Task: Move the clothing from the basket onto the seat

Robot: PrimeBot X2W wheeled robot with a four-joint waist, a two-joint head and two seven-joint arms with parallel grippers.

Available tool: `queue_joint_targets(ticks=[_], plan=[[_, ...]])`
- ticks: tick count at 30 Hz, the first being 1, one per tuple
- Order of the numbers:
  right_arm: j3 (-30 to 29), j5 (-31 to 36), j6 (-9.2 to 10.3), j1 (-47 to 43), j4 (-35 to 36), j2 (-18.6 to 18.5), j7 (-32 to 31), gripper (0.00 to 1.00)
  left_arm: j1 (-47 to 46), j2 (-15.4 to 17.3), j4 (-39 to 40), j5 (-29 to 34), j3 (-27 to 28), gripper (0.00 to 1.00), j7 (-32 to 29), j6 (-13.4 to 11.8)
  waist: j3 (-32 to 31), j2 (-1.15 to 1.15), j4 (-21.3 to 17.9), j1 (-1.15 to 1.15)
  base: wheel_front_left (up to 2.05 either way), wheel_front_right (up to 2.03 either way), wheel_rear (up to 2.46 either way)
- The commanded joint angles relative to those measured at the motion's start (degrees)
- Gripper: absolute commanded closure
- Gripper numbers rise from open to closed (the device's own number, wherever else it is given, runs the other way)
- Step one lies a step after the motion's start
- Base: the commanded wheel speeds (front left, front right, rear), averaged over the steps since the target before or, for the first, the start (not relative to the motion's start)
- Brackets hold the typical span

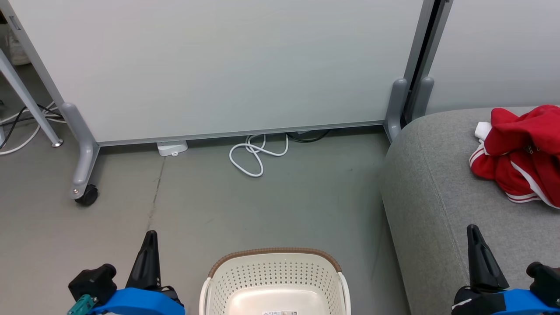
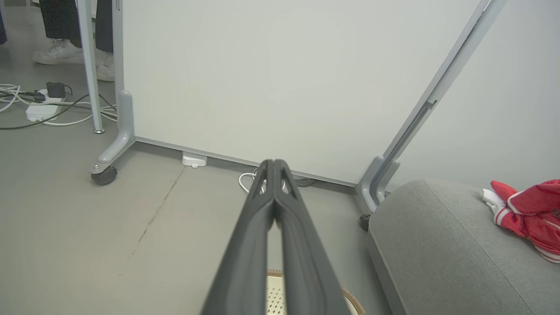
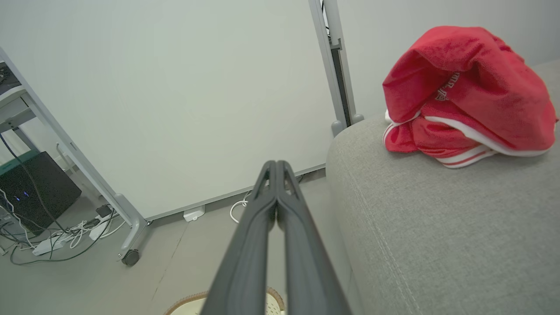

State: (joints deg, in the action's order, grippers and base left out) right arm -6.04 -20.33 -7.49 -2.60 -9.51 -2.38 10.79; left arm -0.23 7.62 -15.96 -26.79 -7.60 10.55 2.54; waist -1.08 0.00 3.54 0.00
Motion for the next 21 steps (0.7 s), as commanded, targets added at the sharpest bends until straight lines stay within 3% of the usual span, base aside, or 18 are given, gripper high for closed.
queue_joint_targets(ticks=[1,21], plan=[[-0.1,-3.5,0.0,1.8,0.6,-0.3,-0.7,1.0,-2.1,0.0,1.1,-3.2,1.2,1.0,-0.7,0.4,0.0,0.0,-0.1,0.0,0.0,0.0,0.0],[-0.2,-21.3,0.0,3.7,-0.6,-0.4,-5.0,1.0,-3.3,-1.2,1.4,-19.4,4.6,1.0,-5.0,1.6,0.2,0.0,-0.7,0.0,0.0,0.0,0.0]])
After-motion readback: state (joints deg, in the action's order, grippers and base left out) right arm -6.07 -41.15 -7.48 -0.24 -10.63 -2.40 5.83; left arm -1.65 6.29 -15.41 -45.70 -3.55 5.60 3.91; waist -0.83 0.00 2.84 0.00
